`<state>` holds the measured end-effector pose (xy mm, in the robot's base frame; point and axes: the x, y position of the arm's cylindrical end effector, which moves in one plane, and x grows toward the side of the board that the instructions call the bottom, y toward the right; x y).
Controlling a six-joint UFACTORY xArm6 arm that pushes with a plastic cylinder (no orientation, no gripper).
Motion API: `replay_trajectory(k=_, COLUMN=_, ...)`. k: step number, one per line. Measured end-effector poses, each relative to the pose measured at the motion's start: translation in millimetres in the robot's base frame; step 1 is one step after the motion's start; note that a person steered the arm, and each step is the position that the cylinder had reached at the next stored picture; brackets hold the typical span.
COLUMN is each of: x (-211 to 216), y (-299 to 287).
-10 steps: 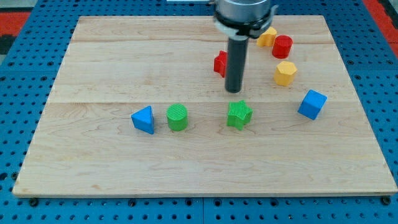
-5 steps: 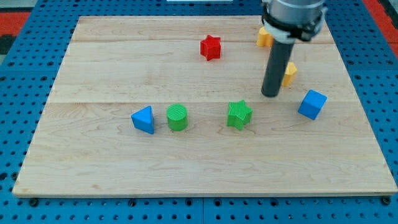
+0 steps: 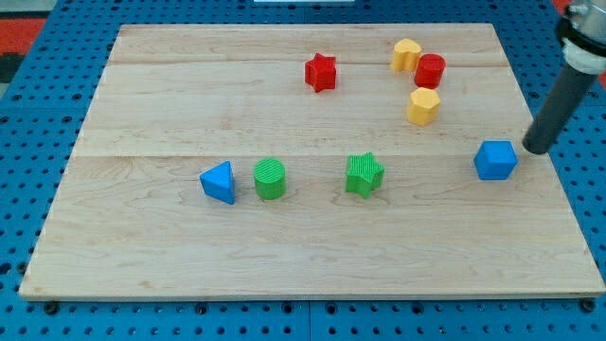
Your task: Make the triangle with cube red star and hexagon
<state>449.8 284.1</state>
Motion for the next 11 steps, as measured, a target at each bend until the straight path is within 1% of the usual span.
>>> replay_trajectory(k=1, x=36.0, y=-24.0)
replay_trajectory(k=2, x=36.0, y=-39.0)
replay_trajectory(k=3, x=-10.3, y=13.1)
replay_trajectory(k=4, x=-6.9, y=-40.5)
replay_trajectory(k=5, x=35.7, y=-88.1)
replay_trajectory(k=6, x=11.5, y=-58.0)
replay_trajectory(k=7, x=-8.5, y=-83.7)
replay_trajectory(k=8, x=19.3, y=-117.8)
replay_trajectory(k=9, x=-3.7, y=-94.1)
replay_trajectory(k=10, x=-54.8, y=-67.6)
replay_trajectory(k=11, x=-57.2, y=-122.4)
